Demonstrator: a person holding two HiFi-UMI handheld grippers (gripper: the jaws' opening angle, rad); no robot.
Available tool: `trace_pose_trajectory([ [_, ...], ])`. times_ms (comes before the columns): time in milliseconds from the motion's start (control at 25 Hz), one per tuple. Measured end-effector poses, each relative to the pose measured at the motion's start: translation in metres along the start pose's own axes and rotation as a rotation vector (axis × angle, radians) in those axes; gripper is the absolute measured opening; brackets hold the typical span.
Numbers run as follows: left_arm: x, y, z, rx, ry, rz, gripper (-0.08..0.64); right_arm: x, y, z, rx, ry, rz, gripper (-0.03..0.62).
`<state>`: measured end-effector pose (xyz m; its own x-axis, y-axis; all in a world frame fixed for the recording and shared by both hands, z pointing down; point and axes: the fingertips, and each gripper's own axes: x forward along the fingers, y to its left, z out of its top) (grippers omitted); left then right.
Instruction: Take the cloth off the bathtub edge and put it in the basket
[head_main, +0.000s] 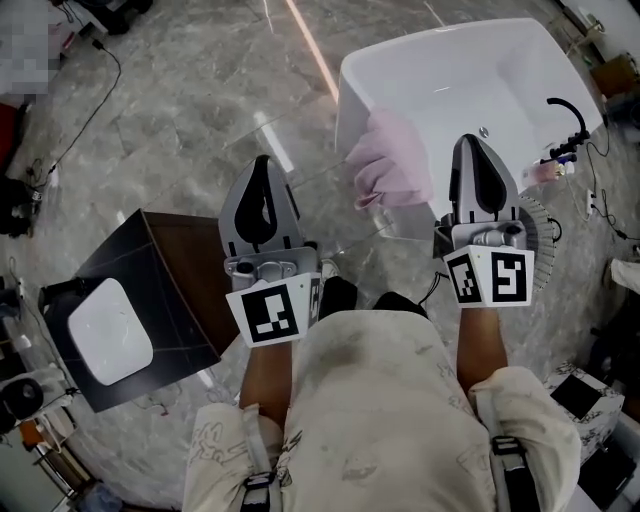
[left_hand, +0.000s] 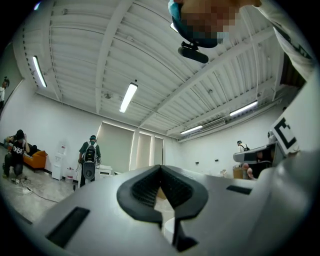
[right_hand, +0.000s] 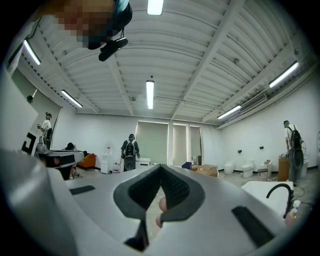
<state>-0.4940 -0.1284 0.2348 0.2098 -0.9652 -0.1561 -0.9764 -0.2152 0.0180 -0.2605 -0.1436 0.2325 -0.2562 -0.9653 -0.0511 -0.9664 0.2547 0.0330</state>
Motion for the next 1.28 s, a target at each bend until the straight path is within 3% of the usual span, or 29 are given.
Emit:
trace_pose_trajectory([
  [360, 0.038, 0.000, -0.020, -0.011, 0.019, -0.063, 0.003, 0.019, -0.013, -0.007, 0.000, 0.008, -0.064, -0.011],
  [760, 0.097, -0.038, -0.052, 0.008, 0.027, -0.109, 0.003, 0.050, -0.069, -0.063, 0.039, 0.076, -0.083, -0.011],
  [1080, 0.159, -0.084, -0.117, 0.033, 0.088, -0.139, 0.003, 0.098, -0.117, -0.128, 0.063, 0.183, -0.039, -0.011],
  [1280, 0.185, -0.104, -0.168, 0.029, 0.181, -0.147, 0.003, 0.120, -0.131, -0.179, 0.083, 0.274, -0.002, -0.011],
])
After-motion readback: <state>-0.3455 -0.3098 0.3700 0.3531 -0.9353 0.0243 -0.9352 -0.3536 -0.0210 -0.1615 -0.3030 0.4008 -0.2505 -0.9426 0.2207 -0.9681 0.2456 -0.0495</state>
